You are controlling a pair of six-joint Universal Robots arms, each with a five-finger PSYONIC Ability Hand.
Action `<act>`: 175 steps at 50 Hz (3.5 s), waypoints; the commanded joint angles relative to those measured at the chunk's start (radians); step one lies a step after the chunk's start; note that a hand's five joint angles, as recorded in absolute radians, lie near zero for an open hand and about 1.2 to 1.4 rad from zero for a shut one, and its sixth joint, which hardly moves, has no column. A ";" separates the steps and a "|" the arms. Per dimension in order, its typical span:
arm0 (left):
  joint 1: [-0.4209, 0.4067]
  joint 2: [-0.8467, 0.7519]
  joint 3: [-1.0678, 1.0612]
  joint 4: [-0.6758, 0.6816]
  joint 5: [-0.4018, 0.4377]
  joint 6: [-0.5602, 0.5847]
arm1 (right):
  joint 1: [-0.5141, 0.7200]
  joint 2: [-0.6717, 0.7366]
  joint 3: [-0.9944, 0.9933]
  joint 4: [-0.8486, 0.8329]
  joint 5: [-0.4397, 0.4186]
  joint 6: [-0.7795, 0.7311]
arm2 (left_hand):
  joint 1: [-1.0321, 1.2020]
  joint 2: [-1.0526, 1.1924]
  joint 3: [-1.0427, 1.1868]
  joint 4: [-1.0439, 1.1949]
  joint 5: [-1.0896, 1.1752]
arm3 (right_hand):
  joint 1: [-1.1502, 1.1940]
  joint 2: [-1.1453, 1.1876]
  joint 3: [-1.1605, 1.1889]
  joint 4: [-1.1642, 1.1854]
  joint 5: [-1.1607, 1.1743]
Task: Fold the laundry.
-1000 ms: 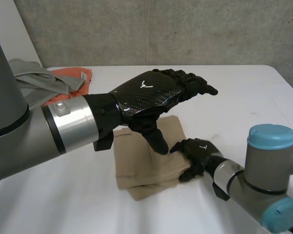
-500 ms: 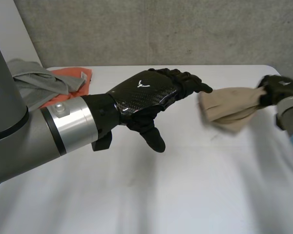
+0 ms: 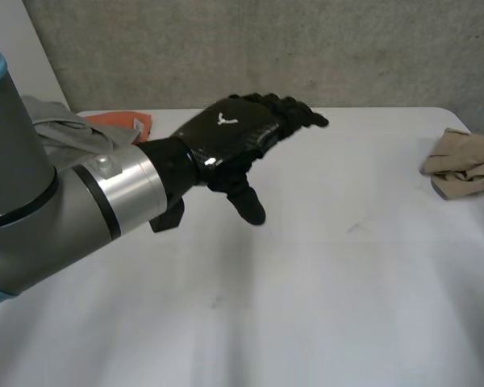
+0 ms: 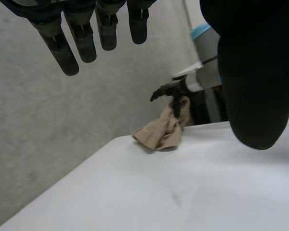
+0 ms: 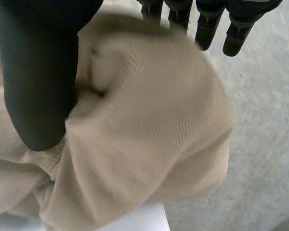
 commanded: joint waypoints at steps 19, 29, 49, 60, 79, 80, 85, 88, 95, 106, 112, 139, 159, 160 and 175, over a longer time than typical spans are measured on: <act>0.179 -0.030 0.068 0.058 -0.275 -0.069 | 0.200 -0.612 0.976 -0.367 -0.108 -0.202 | 0.023 0.005 -0.010 -0.003 -0.019 | -0.049 -0.035 -0.031 -0.030 -0.042; 0.447 -0.287 0.252 0.120 -0.421 0.067 | 0.384 -0.951 1.444 -0.553 -0.343 -0.305 | 0.029 0.011 -0.004 0.003 -0.013 | -0.049 -0.035 -0.031 -0.030 -0.042; 0.636 -0.746 0.548 0.373 -0.570 0.483 | 0.467 -1.040 1.723 -0.590 -0.323 -0.469 | 1.221 1.203 1.187 1.195 1.179 | -0.049 -0.035 -0.031 -0.030 -0.042; 0.420 -0.369 0.361 0.388 -0.562 0.434 | 0.444 -1.052 1.688 -0.591 -0.267 -0.462 | 1.221 1.203 1.187 1.195 1.179 | -0.049 -0.035 -0.031 -0.030 -0.042; -0.133 -0.126 -0.097 0.373 -0.498 -0.036 | 0.367 -1.086 1.661 -0.591 -0.153 -0.371 | 1.221 1.203 1.187 1.195 1.179 | -0.049 -0.035 -0.031 -0.030 -0.042; -0.136 -0.140 -0.099 0.376 -0.499 -0.033 | 0.367 -1.085 1.662 -0.587 -0.151 -0.373 | 1.221 1.203 1.187 1.195 1.179 | -0.049 -0.035 -0.031 -0.030 -0.042; -0.001 -0.153 -0.055 0.388 -0.556 0.061 | 0.367 -1.082 1.670 -0.584 -0.154 -0.374 | 0.018 0.000 -0.016 -0.008 -0.024 | -0.049 -0.035 -0.031 -0.030 -0.042; 0.166 -0.150 -0.006 0.388 -0.583 0.182 | 0.367 -1.082 1.668 -0.584 -0.156 -0.374 | 0.020 0.002 -0.013 -0.006 -0.022 | -0.049 -0.035 -0.031 -0.030 -0.042; 0.430 -0.272 0.168 0.368 -0.577 0.352 | 0.372 -1.068 1.668 -0.584 -0.157 -0.376 | 0.026 0.008 -0.007 0.000 -0.016 | -0.049 -0.035 -0.031 -0.030 -0.042; 0.636 -0.675 0.467 0.368 -0.568 0.486 | 0.379 -1.020 1.670 -0.584 -0.157 -0.385 | 0.105 0.087 0.071 0.079 0.063 | -0.049 -0.035 -0.031 -0.030 -0.042; 0.631 -0.753 0.548 0.359 -0.531 0.497 | 0.375 -1.010 1.668 -0.584 -0.157 -0.387 | 1.220 1.203 1.187 1.194 1.178 | -0.049 -0.035 -0.031 -0.030 -0.042; -0.017 0.077 -0.129 0.409 -0.415 -0.282 | 0.367 -1.020 1.662 -0.590 -0.141 -0.384 | 1.221 1.203 1.187 1.195 1.179 | -0.049 -0.035 -0.031 -0.030 -0.042; -0.061 -0.090 -0.149 0.436 -0.400 -0.296 | 0.340 -1.026 1.661 -0.576 -0.134 -0.370 | 0.173 0.155 0.140 0.147 0.131 | -0.049 -0.035 -0.031 -0.030 -0.042; -0.030 -0.066 -0.162 0.436 -0.399 -0.293 | 0.343 -1.031 1.662 -0.570 -0.134 -0.371 | 0.173 0.155 0.140 0.147 0.131 | -0.049 -0.035 -0.031 -0.030 -0.042; 0.298 0.122 -0.564 0.409 -0.386 0.184 | 0.485 -0.990 1.561 -0.165 -0.153 -0.134 | 0.188 0.170 0.154 0.162 0.146 | -0.049 -0.035 -0.031 -0.030 -0.042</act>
